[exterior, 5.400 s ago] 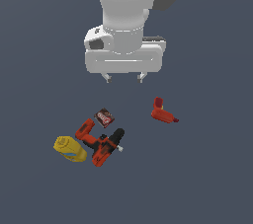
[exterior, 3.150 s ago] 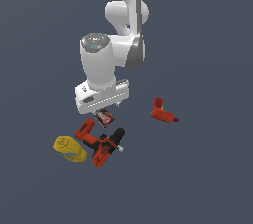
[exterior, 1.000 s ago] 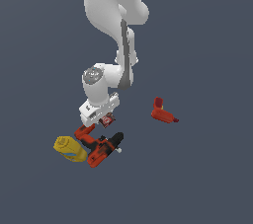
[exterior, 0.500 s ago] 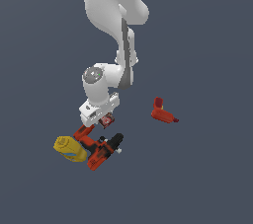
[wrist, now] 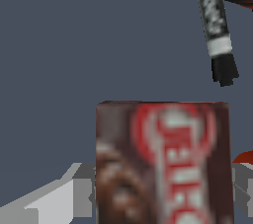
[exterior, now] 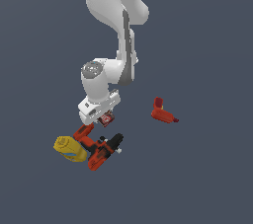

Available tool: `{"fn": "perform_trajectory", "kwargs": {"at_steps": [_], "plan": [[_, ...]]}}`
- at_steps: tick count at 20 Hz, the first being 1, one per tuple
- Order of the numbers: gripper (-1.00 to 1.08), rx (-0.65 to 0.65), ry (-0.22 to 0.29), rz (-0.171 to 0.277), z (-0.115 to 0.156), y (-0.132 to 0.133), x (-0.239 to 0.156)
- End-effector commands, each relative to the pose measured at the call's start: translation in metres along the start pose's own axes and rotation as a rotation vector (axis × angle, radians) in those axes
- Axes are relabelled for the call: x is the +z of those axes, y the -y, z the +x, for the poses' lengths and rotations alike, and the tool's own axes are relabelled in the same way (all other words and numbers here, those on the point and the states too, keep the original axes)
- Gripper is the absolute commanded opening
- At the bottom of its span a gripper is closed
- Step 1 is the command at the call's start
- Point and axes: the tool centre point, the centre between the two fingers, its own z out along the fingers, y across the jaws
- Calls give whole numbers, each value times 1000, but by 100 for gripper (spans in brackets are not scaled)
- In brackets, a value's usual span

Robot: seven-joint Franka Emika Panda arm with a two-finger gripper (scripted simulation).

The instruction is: Pick up a designated object from a clutter of objects.

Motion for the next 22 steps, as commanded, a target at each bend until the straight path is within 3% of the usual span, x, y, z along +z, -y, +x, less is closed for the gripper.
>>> {"fn": "perform_trajectory", "kwargs": {"at_steps": [1, 22], "plan": [[-100, 0, 0, 0, 4, -1, -16], [-100, -2, 0, 8, 58, -12, -215]]}}
